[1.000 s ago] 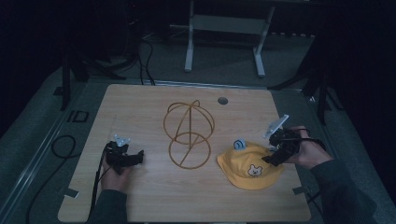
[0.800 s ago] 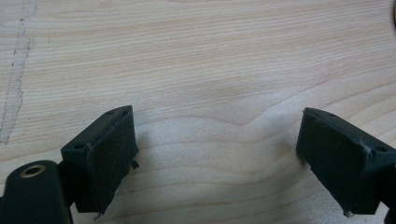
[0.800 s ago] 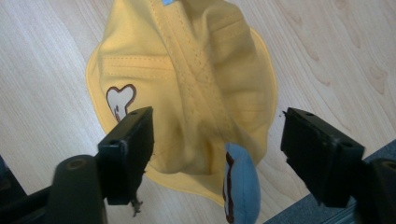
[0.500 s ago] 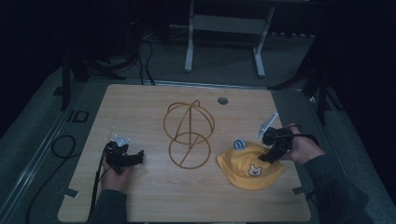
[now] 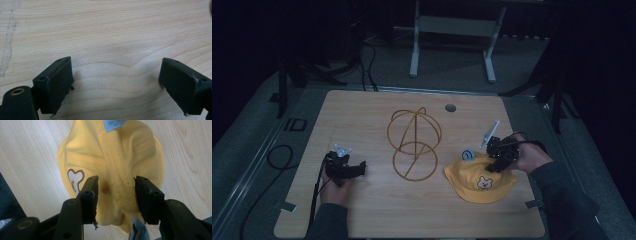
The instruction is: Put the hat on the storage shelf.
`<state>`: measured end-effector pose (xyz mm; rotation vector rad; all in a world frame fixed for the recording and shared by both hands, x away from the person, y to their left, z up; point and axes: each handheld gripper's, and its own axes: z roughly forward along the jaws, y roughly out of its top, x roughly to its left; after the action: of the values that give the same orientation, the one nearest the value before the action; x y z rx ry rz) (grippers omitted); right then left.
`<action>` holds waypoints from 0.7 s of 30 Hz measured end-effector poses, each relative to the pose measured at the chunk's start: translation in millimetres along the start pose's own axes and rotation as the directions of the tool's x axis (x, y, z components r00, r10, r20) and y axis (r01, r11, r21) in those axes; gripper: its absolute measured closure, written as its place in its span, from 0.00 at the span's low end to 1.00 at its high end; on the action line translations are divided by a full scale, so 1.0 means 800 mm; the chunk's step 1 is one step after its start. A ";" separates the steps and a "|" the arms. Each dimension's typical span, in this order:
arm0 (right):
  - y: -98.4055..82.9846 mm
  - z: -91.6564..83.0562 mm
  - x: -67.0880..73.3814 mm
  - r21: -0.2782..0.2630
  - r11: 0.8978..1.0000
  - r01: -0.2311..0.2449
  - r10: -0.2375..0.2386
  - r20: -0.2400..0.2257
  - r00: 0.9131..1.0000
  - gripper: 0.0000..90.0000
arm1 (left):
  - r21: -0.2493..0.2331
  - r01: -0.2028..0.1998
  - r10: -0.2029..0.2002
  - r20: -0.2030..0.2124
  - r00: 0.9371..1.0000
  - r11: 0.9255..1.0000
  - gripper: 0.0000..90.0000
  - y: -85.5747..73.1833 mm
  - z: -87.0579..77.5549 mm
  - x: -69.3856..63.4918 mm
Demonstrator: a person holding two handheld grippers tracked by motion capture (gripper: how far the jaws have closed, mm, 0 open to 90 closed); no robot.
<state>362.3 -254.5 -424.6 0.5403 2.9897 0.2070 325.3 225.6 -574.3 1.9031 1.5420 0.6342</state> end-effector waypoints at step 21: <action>0.008 0.000 -0.001 0.018 0.999 0.038 -0.038 -0.021 0.999 0.81 | 0.000 0.000 0.000 0.000 1.000 1.000 0.13 0.000 0.000 0.000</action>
<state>365.0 -248.9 -423.9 0.4854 3.0216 0.1832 325.3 225.6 -574.3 1.9029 1.5419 0.6337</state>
